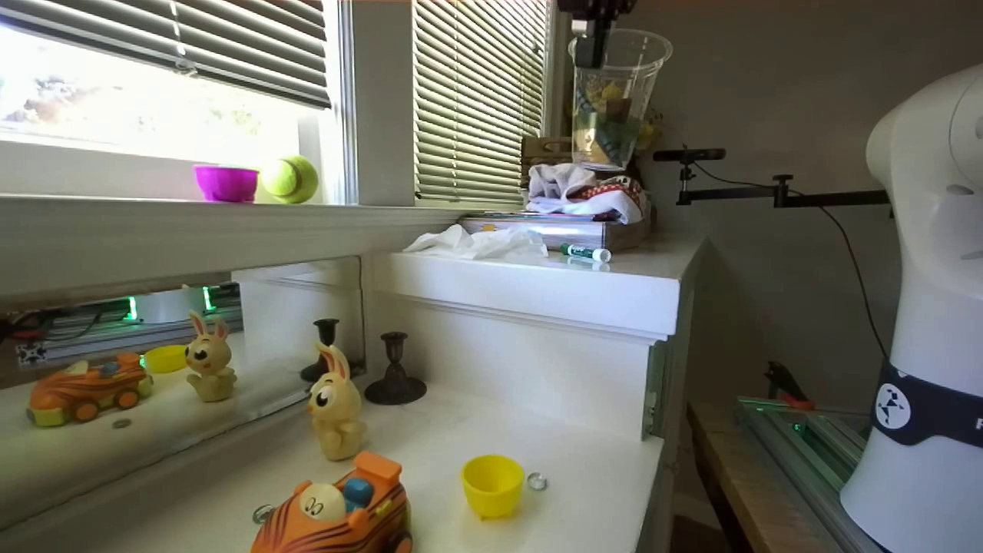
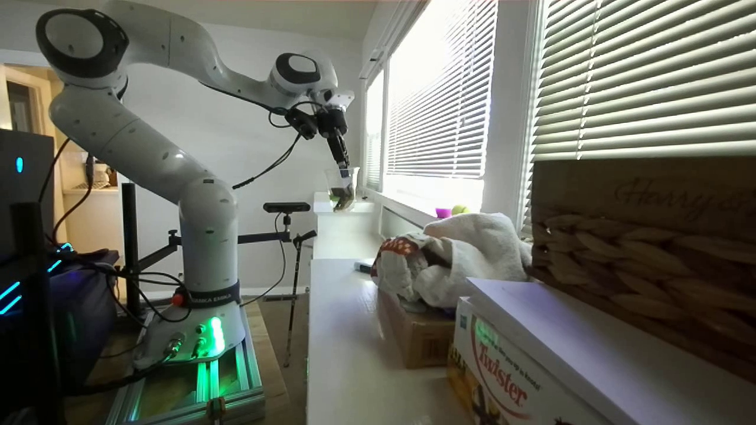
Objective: Move the clear cup to the top of the counter on the right.
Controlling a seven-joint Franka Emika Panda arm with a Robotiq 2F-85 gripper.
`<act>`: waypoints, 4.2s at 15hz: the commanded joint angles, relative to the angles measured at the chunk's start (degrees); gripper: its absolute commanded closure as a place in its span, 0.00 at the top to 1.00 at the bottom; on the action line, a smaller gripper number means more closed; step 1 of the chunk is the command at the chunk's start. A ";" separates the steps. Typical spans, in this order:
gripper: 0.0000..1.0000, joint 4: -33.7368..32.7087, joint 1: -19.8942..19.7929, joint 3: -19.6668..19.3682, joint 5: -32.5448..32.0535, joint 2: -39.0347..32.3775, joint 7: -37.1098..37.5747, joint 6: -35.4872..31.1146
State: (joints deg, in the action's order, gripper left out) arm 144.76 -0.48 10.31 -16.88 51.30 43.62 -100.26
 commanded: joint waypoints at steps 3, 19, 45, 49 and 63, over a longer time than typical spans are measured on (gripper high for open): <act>0.01 4.25 -6.27 -2.42 -1.02 3.09 0.47 -3.10; 0.01 10.78 -17.86 -3.26 -3.07 -4.68 1.48 -20.70; 0.79 10.17 -21.74 -3.42 -6.58 -9.07 0.91 -24.40; 1.00 7.75 -20.84 -2.58 -6.07 -6.65 0.26 -19.22; 1.00 -3.31 -3.69 -4.49 9.10 -7.03 -7.72 -24.94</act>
State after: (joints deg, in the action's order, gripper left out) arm 143.48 -7.68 8.02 -14.41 46.21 40.22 -124.02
